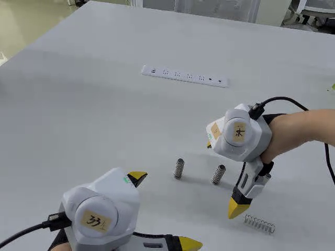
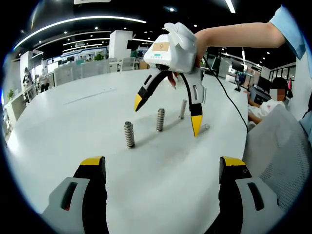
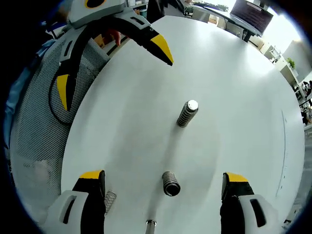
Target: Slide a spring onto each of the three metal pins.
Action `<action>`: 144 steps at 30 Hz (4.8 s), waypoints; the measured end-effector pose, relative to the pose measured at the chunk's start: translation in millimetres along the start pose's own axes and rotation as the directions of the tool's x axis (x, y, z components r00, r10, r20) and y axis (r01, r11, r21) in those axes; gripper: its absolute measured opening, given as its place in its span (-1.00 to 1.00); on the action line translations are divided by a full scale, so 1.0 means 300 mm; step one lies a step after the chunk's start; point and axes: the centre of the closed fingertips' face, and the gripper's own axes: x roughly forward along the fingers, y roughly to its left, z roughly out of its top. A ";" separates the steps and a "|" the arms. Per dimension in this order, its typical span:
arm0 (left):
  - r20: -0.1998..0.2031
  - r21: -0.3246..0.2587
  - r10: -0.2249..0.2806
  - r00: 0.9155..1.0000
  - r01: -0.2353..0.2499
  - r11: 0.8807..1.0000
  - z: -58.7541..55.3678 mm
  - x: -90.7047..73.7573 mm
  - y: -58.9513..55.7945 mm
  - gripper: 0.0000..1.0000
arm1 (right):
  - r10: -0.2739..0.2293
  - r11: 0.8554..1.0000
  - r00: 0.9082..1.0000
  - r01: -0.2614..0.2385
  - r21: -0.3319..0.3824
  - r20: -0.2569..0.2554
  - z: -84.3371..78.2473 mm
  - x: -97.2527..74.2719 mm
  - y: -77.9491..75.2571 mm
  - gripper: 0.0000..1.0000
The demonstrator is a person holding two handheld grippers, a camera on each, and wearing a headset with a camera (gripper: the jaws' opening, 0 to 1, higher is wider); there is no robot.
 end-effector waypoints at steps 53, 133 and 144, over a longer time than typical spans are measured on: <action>-0.039 0.111 -0.091 0.995 0.095 0.989 0.040 0.042 -0.047 0.88 | -0.402 0.853 0.872 0.246 0.460 0.280 -0.214 -0.251 0.229 0.99; -0.296 0.423 -0.427 0.854 0.518 0.743 0.019 0.465 -0.339 -0.86 | -0.583 0.608 0.782 0.243 0.756 0.218 -0.356 -0.268 0.545 0.95; -0.267 0.400 -0.411 0.871 0.489 0.775 0.023 0.463 -0.328 -0.87 | -0.575 0.609 0.787 0.228 0.760 0.224 -0.340 -0.249 0.562 0.93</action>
